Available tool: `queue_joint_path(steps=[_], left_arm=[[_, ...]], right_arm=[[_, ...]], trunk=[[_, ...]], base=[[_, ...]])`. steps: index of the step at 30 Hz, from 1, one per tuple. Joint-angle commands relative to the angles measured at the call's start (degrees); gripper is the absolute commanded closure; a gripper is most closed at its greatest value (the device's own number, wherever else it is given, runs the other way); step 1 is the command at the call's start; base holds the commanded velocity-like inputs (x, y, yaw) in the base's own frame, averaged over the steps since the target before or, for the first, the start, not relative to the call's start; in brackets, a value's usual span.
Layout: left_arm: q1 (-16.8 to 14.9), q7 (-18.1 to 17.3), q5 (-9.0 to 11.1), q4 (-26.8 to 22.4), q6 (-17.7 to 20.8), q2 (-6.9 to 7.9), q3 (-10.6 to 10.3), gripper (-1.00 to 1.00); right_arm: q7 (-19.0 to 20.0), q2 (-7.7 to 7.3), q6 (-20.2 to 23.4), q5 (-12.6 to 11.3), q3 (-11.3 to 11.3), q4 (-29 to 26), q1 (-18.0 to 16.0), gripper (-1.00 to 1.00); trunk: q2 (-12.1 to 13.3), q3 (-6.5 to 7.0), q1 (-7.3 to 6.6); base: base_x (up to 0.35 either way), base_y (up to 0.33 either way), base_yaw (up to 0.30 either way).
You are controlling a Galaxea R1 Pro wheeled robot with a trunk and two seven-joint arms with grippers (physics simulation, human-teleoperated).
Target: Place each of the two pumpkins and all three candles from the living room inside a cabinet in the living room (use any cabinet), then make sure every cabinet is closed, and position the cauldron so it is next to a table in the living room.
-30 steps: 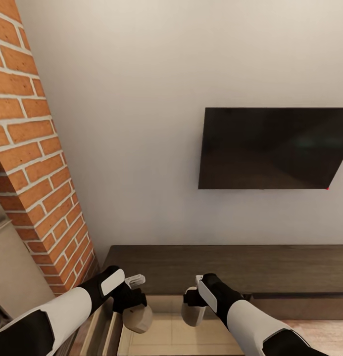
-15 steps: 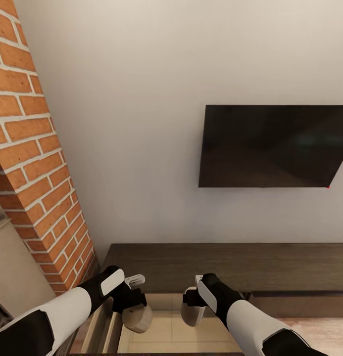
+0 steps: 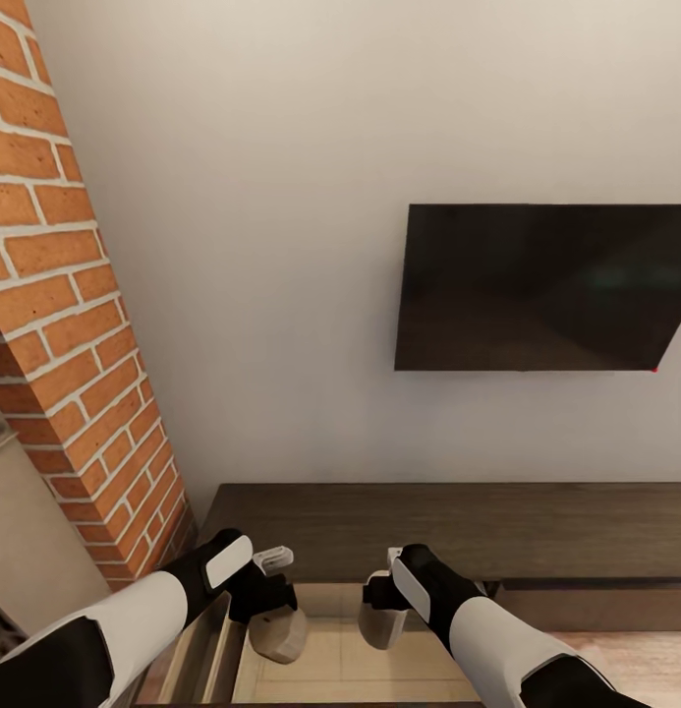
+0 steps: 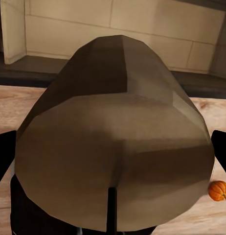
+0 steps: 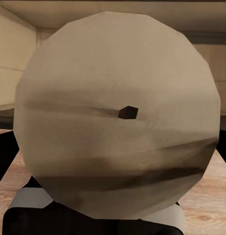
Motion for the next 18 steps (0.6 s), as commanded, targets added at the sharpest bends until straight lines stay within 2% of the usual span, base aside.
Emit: queue_joint_path(steps=[1,5,8,13,16,17,18], left_arm=[[0.0,0.0,0.0,0.0,0.0,-0.02,0.0,1.0],[0.0,0.0,-0.1,0.0,-0.3,-0.05,0.0,1.0],[0.1,0.1,-0.1,0.2,-2.0,-0.06,0.0,1.0],[0.1,0.4,-0.2,3.0,-3.9,-0.24,-0.1,1.0],[0.1,2.0,-0.3,3.7,-4.1,-1.58,-0.2,1.0],[0.1,3.4,-0.3,3.7,-4.2,-2.22,-0.2,1.0],[0.1,6.3,-0.3,3.8,-4.6,-3.18,-0.2,1.0]], right_arm=[[0.0,0.0,0.0,0.0,0.0,0.0,0.0,1.0],[0.0,0.0,-0.1,0.0,0.1,0.3,0.1,1.0],[0.0,0.0,-0.1,0.0,0.1,0.6,0.1,1.0],[0.0,0.0,-0.8,0.0,0.1,0.8,0.1,1.0],[-0.4,0.0,-2.1,0.0,0.3,1.5,0.2,1.0],[-0.5,0.0,-2.3,0.1,0.8,1.9,0.4,1.0],[-0.6,0.0,-2.6,0.0,2.1,2.6,0.6,1.0]], trunk=[[-0.4,-0.18,0.22],[-2.0,-0.9,1.1],[-3.2,-1.44,1.76],[-5.2,-2.34,2.86],[-6.4,-2.88,3.52],[-6.8,-3.06,3.74],[-7.2,-3.24,3.96]], base=[[0.0,0.0,0.0],[0.0,0.0,0.0],[0.0,0.0,0.0],[0.0,0.0,0.0],[0.0,0.0,0.0],[0.0,0.0,0.0],[0.0,0.0,0.0]])
